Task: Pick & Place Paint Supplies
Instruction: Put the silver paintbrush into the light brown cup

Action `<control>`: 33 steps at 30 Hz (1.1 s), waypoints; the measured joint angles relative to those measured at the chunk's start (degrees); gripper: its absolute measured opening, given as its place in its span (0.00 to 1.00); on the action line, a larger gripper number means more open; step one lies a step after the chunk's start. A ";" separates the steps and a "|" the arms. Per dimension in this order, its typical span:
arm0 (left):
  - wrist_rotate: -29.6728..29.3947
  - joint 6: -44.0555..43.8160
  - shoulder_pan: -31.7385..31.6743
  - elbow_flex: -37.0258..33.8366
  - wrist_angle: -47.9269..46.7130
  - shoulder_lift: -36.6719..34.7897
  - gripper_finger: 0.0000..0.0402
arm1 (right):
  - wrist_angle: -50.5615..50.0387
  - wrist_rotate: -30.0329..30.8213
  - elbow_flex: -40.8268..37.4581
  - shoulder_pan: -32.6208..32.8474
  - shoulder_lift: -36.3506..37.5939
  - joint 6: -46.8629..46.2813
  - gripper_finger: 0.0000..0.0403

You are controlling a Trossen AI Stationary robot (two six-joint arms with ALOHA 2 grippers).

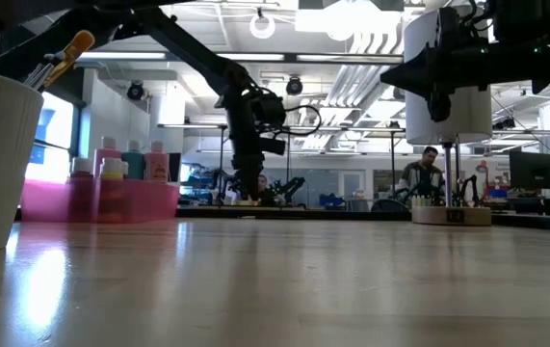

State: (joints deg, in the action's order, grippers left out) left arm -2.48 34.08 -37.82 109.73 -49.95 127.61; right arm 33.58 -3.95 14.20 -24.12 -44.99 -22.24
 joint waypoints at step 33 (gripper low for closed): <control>0.09 -3.03 -2.48 0.26 1.26 5.73 0.21 | 1.45 1.00 0.00 0.00 0.00 -0.33 0.00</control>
State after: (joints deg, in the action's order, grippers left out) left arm -2.39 31.05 -40.30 110.00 -48.70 133.34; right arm 35.04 -2.95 14.20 -24.12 -44.99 -22.57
